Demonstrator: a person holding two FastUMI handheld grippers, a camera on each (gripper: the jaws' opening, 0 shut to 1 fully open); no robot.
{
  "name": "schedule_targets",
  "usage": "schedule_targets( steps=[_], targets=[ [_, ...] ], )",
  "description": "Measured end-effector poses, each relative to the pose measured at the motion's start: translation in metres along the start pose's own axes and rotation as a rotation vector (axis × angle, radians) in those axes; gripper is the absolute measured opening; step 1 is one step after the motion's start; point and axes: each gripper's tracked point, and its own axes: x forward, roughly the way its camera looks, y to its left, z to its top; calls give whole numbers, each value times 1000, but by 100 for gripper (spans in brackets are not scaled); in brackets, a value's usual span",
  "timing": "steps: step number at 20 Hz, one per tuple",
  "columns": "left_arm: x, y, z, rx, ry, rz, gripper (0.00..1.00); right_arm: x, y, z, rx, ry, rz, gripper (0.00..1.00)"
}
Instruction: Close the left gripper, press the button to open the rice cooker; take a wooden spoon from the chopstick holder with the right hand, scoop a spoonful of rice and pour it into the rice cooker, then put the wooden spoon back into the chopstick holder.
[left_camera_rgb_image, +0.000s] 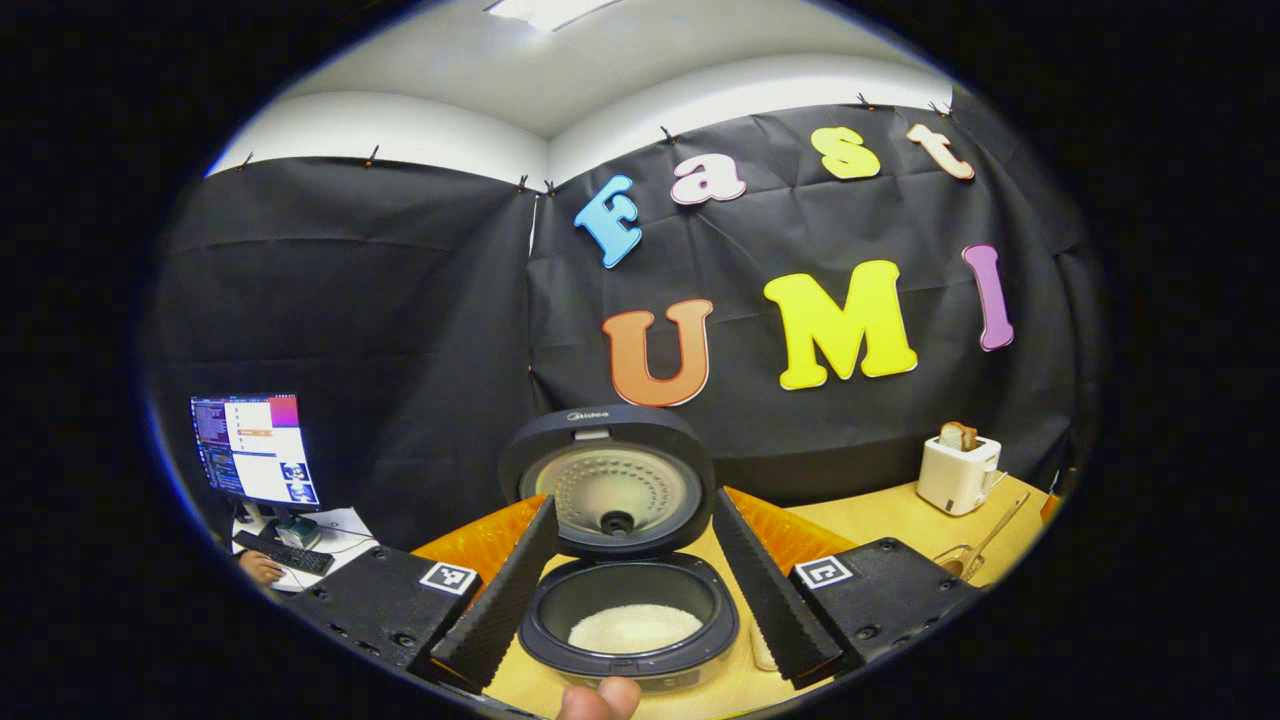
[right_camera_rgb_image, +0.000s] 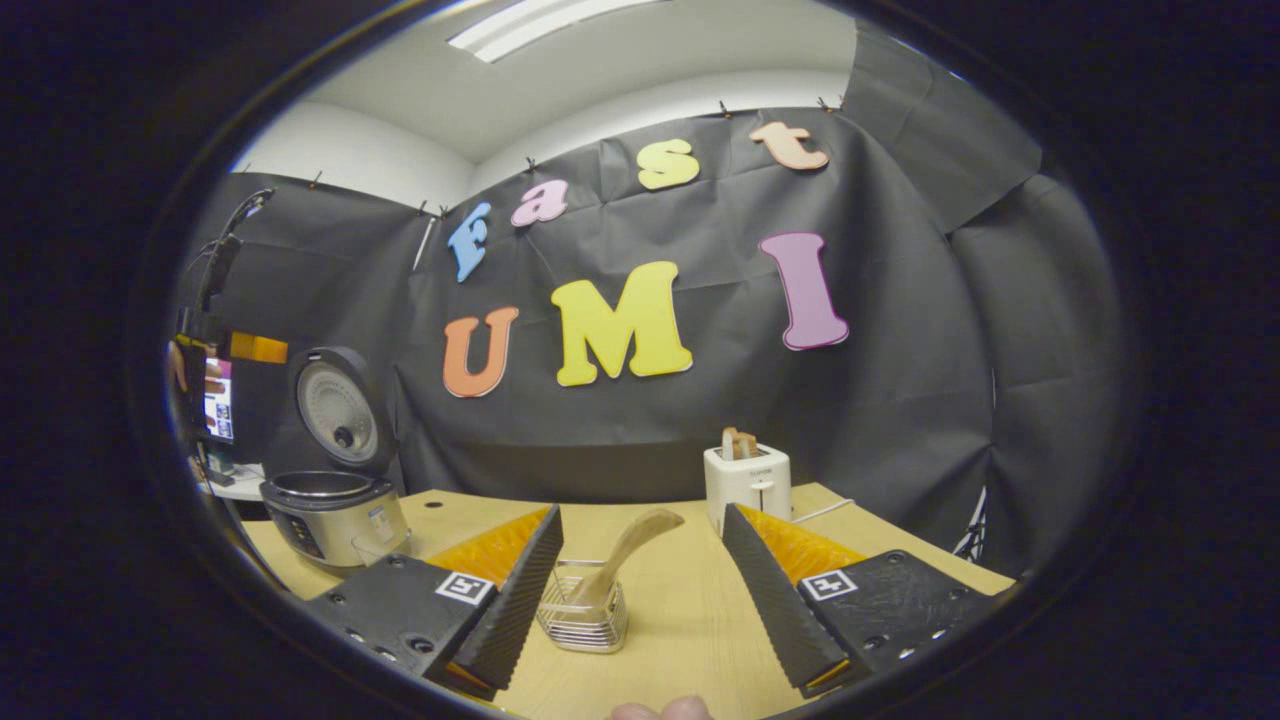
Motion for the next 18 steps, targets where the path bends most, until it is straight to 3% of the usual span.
schedule_targets(
  steps=[4, 6, 7, 8, 9, 10, 11, 12, 13, 14, 18],
  targets=[
    [-23, -21, -10, -10, -57, -13, 99, 1, 7, -8, -13, 25, 17, 96],
    [-31, -31, -18, -23, -65, -23, 95, 2, 11, -17, -11, 50, 29, 95],
    [-36, -36, -22, -28, -68, -31, 99, 4, 13, -22, -6, 67, 33, 95],
    [-40, -40, -25, -35, -72, -37, 95, 6, 14, -29, -4, 87, 36, 96],
    [-44, -41, -27, -38, -79, -35, 99, 7, 16, -33, -1, 106, 41, 96],
    [-47, -42, -29, -42, -87, -34, 95, 10, 17, -38, -2, 121, 43, 96],
    [-51, -45, -32, -45, -92, -38, 99, 12, 19, -40, -6, 133, 42, 92],
    [-54, -48, -34, -49, -99, -44, 95, 16, 20, -43, -11, 140, 40, 92],
    [-56, -50, -38, -48, -100, -49, 99, 20, 21, -45, -13, 151, 38, 95],
    [-57, -50, -41, -41, -101, -52, 99, 25, 21, -49, -10, 161, 34, 91],
    [-62, -50, -56, 9, -86, -54, 99, 53, 22, -68, 46, 219, 14, 95]
  ],
)
